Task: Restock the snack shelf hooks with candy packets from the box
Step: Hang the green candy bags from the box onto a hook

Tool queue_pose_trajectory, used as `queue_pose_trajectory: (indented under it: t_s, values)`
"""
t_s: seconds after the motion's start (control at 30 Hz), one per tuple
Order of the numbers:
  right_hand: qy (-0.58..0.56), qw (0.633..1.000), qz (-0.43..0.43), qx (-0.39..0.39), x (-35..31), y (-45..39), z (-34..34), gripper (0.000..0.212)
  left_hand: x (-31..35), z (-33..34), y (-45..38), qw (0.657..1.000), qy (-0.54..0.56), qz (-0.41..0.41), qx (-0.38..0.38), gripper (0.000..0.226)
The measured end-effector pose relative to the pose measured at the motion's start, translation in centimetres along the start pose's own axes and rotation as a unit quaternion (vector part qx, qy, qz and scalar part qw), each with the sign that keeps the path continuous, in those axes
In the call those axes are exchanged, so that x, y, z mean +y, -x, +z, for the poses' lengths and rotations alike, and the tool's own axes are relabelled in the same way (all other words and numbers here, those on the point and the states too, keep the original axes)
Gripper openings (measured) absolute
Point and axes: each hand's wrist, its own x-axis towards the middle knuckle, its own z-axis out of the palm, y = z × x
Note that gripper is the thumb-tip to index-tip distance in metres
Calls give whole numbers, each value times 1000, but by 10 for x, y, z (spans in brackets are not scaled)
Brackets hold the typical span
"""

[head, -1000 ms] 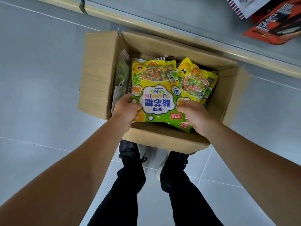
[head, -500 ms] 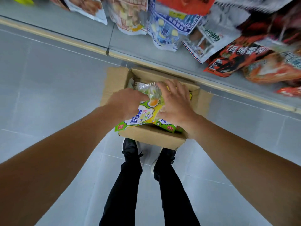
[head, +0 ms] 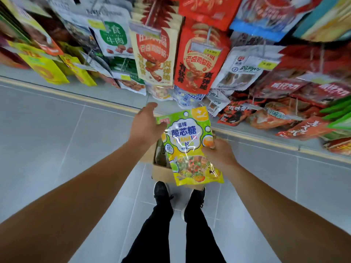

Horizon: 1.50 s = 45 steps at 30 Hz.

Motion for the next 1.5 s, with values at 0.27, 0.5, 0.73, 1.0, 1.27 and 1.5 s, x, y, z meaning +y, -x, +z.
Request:
queue_pose_trajectory:
  t_s: [0.27,0.5,0.73,1.0,1.27,1.5]
  values:
    - [-253,965,39,55,-46,65,-72,36,58,-28,63,933,307,-168,-88,69]
    - [-338,938,-26,66,-44,139,-146,11,124,-33,130,882,431,-42,-184,6]
    - [-399,908,-94,89,-1,223,-222,19,208,-17,216,906,396,73,-132,10]
    - [-424,875,-219,85,13,305,-333,75,325,-32,291,892,391,202,-101,11]
    - [-467,822,-275,172,-34,368,-429,72,431,-78,316,870,395,288,-65,28]
    - [-453,809,-312,208,-79,361,-493,76,505,-109,296,843,416,339,-30,41]
